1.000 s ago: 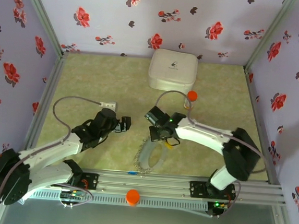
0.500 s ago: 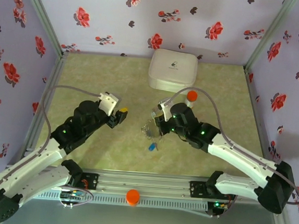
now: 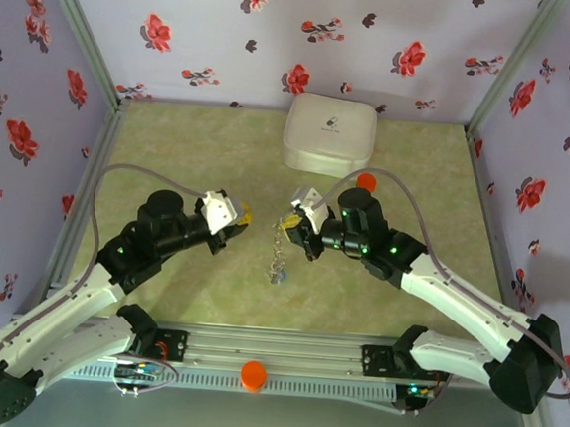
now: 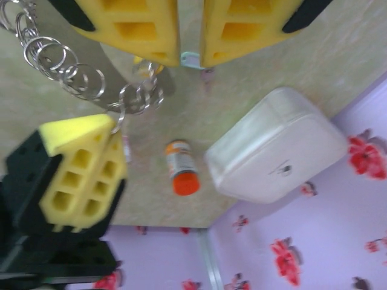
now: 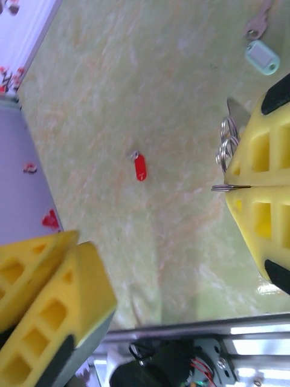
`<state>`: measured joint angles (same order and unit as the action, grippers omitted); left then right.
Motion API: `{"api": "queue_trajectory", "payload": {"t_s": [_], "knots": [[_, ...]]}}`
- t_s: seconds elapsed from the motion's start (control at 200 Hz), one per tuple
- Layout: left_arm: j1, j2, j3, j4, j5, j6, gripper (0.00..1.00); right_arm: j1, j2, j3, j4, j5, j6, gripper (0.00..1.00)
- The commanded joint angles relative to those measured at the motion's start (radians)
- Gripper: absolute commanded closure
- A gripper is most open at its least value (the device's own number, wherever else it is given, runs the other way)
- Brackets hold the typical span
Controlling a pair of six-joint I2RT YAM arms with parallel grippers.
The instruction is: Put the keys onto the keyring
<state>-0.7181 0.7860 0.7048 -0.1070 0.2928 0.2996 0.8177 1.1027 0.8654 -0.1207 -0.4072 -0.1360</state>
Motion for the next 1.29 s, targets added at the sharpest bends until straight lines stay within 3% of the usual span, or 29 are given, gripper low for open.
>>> {"api": "queue_trajectory", "payload": {"t_s": [0.0, 0.185, 0.53, 0.89, 1.095, 1.2, 1.265, 1.29], "knots": [[-0.015, 0.007, 0.014, -0.063, 0.188, 0.054, 0.87, -0.005, -0.048, -0.02, 0.083, -0.108, -0.091, 1.0], [-0.041, 0.063, -0.008, -0.04, 0.326, 0.017, 0.87, -0.003, -0.073, -0.048, 0.123, -0.233, -0.139, 1.0], [-0.07, 0.089, -0.057, 0.052, 0.344, -0.004, 0.79, 0.018, -0.06, -0.033, 0.1, -0.259, -0.187, 1.0], [-0.071, 0.094, -0.054, 0.038, 0.342, 0.011, 0.82, 0.052, -0.032, -0.008, 0.034, -0.259, -0.245, 1.0], [-0.071, 0.098, -0.051, 0.039, 0.354, -0.008, 0.87, 0.07, -0.018, 0.0, 0.026, -0.242, -0.252, 1.0], [-0.072, 0.102, -0.052, 0.041, 0.359, -0.006, 1.0, 0.073, -0.014, 0.001, 0.029, -0.242, -0.253, 1.0], [-0.072, 0.098, -0.052, 0.04, 0.359, 0.005, 1.0, 0.073, -0.026, -0.007, 0.037, -0.226, -0.248, 1.0], [-0.073, 0.095, -0.055, 0.04, 0.359, 0.012, 1.0, 0.069, -0.037, -0.013, 0.042, -0.213, -0.234, 0.91]]}}
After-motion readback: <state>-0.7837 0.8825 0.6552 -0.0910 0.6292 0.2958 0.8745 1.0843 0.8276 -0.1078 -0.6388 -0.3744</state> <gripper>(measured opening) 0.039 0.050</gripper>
